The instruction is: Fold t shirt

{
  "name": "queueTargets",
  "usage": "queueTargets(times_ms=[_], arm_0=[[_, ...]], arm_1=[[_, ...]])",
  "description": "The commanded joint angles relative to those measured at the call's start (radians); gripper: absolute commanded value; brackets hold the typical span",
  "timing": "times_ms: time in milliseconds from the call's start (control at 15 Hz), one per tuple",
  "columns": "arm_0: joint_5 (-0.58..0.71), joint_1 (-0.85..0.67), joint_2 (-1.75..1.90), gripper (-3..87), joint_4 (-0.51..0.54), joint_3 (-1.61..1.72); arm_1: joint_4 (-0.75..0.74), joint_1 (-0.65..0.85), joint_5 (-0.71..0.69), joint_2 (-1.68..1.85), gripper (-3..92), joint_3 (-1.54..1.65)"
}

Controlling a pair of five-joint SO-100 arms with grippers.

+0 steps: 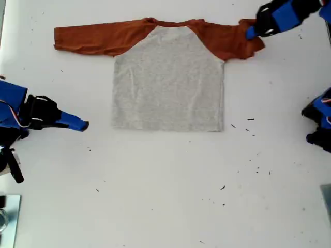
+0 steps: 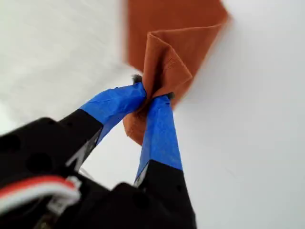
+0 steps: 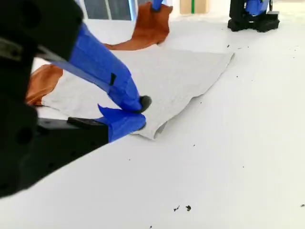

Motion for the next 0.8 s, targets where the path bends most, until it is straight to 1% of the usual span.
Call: queueTargets(times_ms=[0,67,133,200,400,467,533,600,667,733], arm_0=[[-0.008,0.011,0.008,-0.3,-0.003,0.009],[-0.008,0.029,0.008,-0.3,-0.003,0.009],[-0.008,0.048,0.008,-0.3,-0.003,0.009],[-0.006,0.048,0.008,-0.3,-0.003,0.009],[0.046,0.038,0.008,-0.2,-0.003,0.009],[0.048,0.038,0.008,0.0,-0.003,0.009],[0.048,0.025,0.008,4.3,-0.003,0.009],[0.049,0.031,0.008,5.9,-0.003,0.009],[0.046,0.029,0.008,-0.2,-0.003,0.009],[0.029,0.006,0.008,-0.3,-0.005,0.009]], arm_1=[[0.006,-0.545,0.209,-0.183,22.5,-0.532],[0.067,-0.672,0.164,-0.318,26.8,-0.845],[0.150,-0.683,0.215,-0.345,25.2,-0.943],[0.183,-0.627,0.250,-0.233,23.7,-0.815],[0.147,-0.448,0.268,0.109,21.8,-0.316],[0.135,-0.364,0.299,0.201,21.8,-0.112],[0.087,-0.304,0.302,0.291,11.4,0.120],[0.037,-0.267,0.327,0.348,4.3,0.316],[-0.014,-0.247,0.341,0.383,3.6,0.483],[-0.083,-0.235,0.362,0.422,3.5,0.647]])
